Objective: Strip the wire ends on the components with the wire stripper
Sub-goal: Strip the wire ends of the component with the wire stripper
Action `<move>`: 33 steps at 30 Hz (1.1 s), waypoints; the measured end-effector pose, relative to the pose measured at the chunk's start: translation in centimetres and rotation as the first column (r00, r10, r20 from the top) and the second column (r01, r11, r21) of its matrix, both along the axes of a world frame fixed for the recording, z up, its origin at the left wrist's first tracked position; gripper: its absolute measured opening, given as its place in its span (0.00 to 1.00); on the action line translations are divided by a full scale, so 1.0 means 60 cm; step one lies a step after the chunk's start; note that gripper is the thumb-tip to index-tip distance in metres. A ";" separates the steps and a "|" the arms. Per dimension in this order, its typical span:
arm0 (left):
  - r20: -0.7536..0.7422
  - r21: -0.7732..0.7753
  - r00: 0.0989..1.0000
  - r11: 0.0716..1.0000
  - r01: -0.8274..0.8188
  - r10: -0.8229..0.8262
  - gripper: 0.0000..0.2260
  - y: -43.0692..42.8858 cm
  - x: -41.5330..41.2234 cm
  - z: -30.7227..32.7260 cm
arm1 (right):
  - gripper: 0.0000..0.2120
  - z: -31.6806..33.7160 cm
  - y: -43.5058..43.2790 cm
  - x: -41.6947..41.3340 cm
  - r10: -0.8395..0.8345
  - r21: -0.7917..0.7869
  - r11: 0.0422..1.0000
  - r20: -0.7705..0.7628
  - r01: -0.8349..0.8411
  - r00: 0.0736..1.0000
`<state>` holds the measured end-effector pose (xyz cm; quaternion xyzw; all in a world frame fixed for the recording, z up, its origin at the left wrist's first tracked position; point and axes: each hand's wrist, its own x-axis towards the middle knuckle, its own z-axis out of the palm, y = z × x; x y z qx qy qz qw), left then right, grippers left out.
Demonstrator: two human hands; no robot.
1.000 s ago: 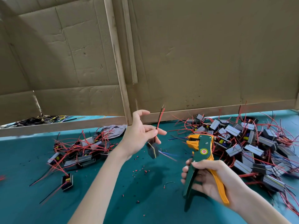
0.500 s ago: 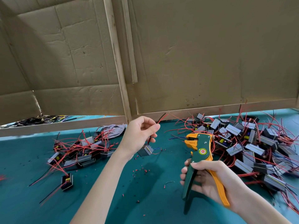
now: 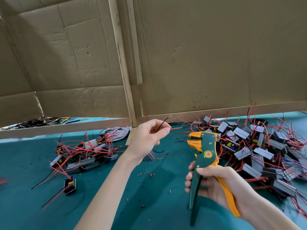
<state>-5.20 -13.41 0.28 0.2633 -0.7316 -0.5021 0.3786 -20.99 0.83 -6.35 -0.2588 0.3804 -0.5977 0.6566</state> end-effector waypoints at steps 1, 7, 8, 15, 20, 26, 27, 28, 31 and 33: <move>0.001 -0.005 1.000 1.000 0.001 -0.001 0.05 0.002 -0.001 0.001 | 0.16 0.001 0.001 0.001 0.020 -0.021 1.000 -0.012 -0.020 1.000; 0.017 0.000 0.996 0.996 0.090 -0.089 0.05 0.015 -0.006 0.005 | 0.17 0.015 0.006 0.006 0.075 -0.089 0.992 -0.117 -0.086 0.990; 0.035 0.003 0.994 0.994 0.107 -0.107 0.05 0.016 -0.006 0.005 | 0.16 0.017 0.007 0.007 0.079 -0.099 0.991 -0.126 -0.092 0.989; 0.093 0.050 0.977 0.981 0.189 -0.193 0.09 0.023 -0.008 0.006 | 0.13 0.021 0.010 0.010 0.081 -0.144 0.984 -0.150 -0.103 0.985; 0.107 0.060 0.972 0.978 0.202 -0.207 0.07 0.025 -0.005 0.011 | 0.12 0.024 0.011 0.013 0.078 -0.139 0.985 -0.174 -0.103 0.982; 0.137 0.049 0.964 0.974 0.222 -0.227 0.06 0.026 0.000 0.015 | 0.05 0.031 0.017 0.015 0.042 -0.137 0.988 -0.240 -0.077 0.970; 0.145 0.045 0.962 0.973 0.228 -0.232 0.06 0.025 0.002 0.016 | 0.05 0.031 0.018 0.015 0.039 -0.138 0.987 -0.256 -0.077 0.966; 0.152 0.042 0.959 0.971 0.235 -0.238 0.06 0.024 0.003 0.016 | 0.07 0.032 0.019 0.016 0.038 -0.139 0.987 -0.272 -0.079 0.962; 0.174 0.024 0.951 0.967 0.255 -0.255 0.06 0.021 0.008 0.018 | 0.13 0.031 0.022 0.015 0.043 -0.137 0.986 -0.317 -0.090 0.947; 0.188 0.012 0.946 0.964 0.266 -0.263 0.06 0.020 0.009 0.019 | 0.14 0.030 0.024 0.014 0.046 -0.139 0.985 -0.342 -0.099 0.939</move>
